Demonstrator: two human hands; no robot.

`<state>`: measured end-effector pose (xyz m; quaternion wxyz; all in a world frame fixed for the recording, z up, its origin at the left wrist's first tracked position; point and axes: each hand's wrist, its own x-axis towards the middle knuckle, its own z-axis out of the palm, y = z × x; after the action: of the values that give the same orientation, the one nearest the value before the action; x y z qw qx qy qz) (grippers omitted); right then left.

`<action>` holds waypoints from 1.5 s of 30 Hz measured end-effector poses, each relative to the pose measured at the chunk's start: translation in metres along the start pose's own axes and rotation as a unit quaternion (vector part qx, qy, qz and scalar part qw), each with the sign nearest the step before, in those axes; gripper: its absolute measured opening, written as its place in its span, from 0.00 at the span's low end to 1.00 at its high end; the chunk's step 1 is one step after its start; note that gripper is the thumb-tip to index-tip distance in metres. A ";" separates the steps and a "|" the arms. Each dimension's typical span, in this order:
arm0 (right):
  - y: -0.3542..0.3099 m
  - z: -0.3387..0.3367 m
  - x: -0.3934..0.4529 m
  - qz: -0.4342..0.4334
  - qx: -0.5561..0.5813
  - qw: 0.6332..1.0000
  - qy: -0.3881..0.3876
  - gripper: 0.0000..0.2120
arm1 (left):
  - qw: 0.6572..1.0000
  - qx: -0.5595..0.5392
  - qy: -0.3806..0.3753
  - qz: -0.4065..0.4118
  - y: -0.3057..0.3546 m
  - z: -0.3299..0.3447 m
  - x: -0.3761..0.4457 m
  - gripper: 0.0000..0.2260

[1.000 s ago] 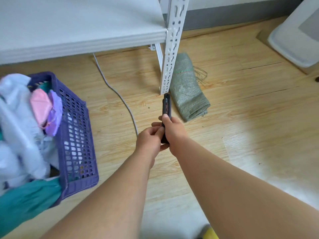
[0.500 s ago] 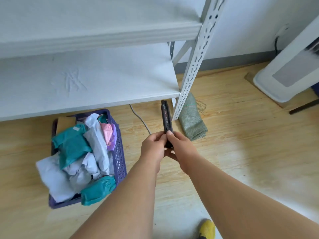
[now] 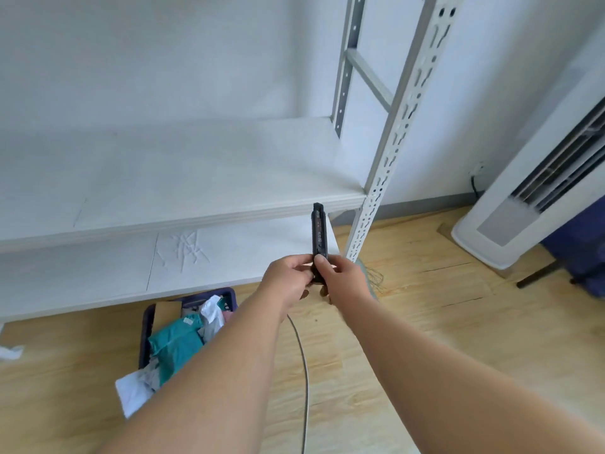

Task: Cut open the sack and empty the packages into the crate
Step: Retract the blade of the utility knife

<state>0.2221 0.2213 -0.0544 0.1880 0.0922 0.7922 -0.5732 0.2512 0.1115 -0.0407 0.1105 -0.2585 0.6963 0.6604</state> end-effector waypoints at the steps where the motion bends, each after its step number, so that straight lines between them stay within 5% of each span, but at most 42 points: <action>1: -0.012 -0.001 0.002 0.000 0.008 1.000 0.001 0.12 | 1.000 0.012 -0.003 0.008 0.012 -0.004 -0.001 0.16; 6: -0.049 -0.012 0.015 0.026 0.084 0.996 -0.031 0.14 | 0.999 0.017 -0.008 0.029 0.049 -0.010 0.009 0.19; 12: -0.061 -0.033 0.066 0.055 0.110 0.992 0.023 0.16 | 0.998 0.008 -0.042 0.036 0.067 0.015 0.045 0.21; 19: -0.072 -0.058 0.149 0.099 0.110 0.989 0.028 0.15 | 0.992 0.113 0.002 0.046 0.085 0.030 0.111 0.23; 26: -0.077 -0.072 0.212 0.121 0.049 0.991 -0.009 0.23 | 0.959 0.273 0.034 0.070 0.100 0.054 0.177 0.24; 32: -0.075 -0.065 0.255 0.085 0.000 0.996 -0.039 0.28 | 0.948 0.310 0.038 0.055 0.092 0.068 0.213 0.27; 45: -0.068 -0.054 0.278 0.028 -0.135 0.989 -0.056 0.25 | 0.950 0.310 0.034 0.022 0.096 0.070 0.230 0.28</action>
<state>-0.0666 0.2308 -0.0929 0.2591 0.0556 0.8476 -0.4597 -0.0042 0.1299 -0.0786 0.1469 -0.2181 0.8757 0.4049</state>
